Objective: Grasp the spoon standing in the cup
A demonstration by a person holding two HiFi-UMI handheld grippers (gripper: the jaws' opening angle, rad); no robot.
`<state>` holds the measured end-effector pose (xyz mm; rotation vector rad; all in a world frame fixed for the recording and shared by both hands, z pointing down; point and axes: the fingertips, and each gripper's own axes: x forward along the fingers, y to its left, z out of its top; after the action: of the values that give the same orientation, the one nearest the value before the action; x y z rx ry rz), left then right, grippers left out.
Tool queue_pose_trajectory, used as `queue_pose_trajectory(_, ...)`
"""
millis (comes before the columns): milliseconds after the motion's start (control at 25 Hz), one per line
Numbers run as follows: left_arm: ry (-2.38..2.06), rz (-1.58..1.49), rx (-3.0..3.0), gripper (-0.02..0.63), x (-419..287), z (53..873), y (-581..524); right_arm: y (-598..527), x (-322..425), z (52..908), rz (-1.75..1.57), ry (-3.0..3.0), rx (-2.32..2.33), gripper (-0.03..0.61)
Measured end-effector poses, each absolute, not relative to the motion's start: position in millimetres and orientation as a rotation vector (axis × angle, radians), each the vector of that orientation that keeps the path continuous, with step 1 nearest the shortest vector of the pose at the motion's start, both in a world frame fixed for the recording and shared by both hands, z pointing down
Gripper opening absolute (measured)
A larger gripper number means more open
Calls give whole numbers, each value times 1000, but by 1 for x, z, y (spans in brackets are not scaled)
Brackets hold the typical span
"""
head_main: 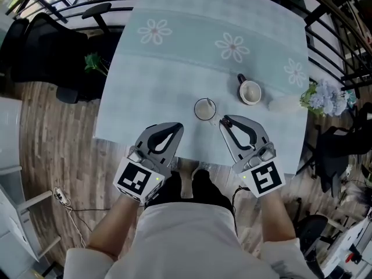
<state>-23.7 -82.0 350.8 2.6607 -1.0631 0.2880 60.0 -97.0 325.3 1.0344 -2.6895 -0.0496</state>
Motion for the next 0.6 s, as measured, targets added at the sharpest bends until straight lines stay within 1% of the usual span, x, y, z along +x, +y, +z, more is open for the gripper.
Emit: queue_pose_trajectory(600,-1065,247,2764,18,-28,293,-99,-95,59,252,-123,-2747,1124,57)
